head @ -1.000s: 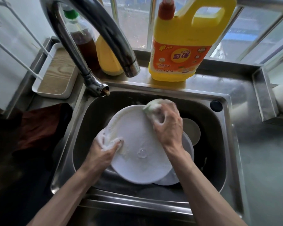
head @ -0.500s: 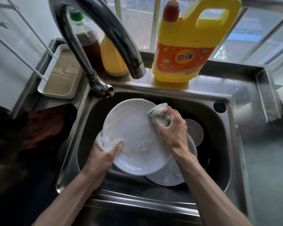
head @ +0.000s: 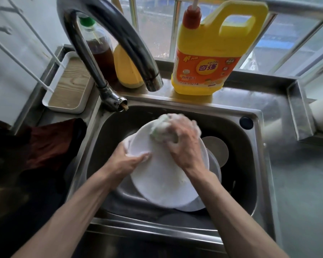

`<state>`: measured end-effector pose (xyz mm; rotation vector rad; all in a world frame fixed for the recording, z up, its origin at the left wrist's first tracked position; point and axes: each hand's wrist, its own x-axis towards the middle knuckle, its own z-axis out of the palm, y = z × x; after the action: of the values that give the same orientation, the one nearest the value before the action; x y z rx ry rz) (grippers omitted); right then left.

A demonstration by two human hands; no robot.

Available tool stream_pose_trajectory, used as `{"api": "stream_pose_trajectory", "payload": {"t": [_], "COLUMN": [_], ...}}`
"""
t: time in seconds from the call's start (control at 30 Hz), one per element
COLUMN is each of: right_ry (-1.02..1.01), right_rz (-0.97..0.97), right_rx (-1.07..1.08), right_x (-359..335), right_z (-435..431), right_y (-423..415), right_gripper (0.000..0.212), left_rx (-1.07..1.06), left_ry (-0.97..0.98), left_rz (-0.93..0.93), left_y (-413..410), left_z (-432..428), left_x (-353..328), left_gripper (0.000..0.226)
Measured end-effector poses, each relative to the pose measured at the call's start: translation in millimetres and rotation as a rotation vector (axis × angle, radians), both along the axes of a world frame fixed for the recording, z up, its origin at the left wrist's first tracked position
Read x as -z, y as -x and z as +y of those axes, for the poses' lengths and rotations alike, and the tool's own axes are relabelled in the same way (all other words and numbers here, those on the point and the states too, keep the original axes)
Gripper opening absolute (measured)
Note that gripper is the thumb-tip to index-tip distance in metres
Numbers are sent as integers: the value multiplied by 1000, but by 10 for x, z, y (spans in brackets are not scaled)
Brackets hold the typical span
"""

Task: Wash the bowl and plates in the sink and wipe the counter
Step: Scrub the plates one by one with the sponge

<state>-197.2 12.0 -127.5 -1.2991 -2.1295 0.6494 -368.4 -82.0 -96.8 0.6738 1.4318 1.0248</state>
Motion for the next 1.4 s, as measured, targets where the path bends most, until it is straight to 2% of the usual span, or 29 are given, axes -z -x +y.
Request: {"api": "stream_pose_trajectory", "payload": {"t": [0.07,0.13,0.2,0.3,0.37,0.53,0.67,0.7,0.8,0.83,0.93,0.97,1.0,1.1,1.13,1.27,1.33,1.4], "right_ry": [32,57,50,11,-35,24,-32,-41,47,47,25,15,13,74,74,14,-21,-50], "right_rz": [-36,-124,-123,13,16,-31,37,34,46,43,81,74,67,71,66,123,115,74], "right_rx": [215,315,263,20,-52,333,-19,7,339,334,-15,-68,-35,333,361,-32,-65,22], "right_x": [63,84,48,-90,-97,-64,-163,-156,-113,-119,-163,-167,-154,-87,-93,-173,-160,-112], "right_z": [10,-97,-254,-358,-291,-114,-222,-177,-40,-67,-267,-269,-218,-53,-64,-291,-268,-190], "right_y": [-180,-234,-123,110,129,-53,143,123,-24,-9,164,172,146,-6,-10,200,203,146], "right_gripper": [24,21,20,20,16,14,18,16,18,19,17,17,17,17,17,14,12,14], "left_rx": [-85,-109,-90,-82,-98,-90,-99,-96,-69,-77,-108,-108,-102,-65,-63,-52,-45,-50], "left_ry": [9,-4,-5,-50,-66,-76,-99,-100,-108,-108,-98,-88,-82,-80,-84,-111,-117,-116], "left_rz": [58,110,113,55,44,140,104,102,145,138,89,82,91,140,146,76,59,101], "left_y": [31,27,-64,-248,-261,-201,-221,-221,-209,-205,-220,-222,-218,-193,-190,-203,-205,-179], "left_z": [-56,-78,-95,-119,-134,-85,-39,-49,-63,-58,-68,-79,-97,-118,-111,-72,-75,-86], "left_x": [-8,4,17,44,45,15,18,11,-19,-14,0,4,6,-14,-20,-48,-56,-46], "left_gripper": [49,44,46,53,51,42,46,46,41,40,46,48,48,44,43,46,46,46]}}
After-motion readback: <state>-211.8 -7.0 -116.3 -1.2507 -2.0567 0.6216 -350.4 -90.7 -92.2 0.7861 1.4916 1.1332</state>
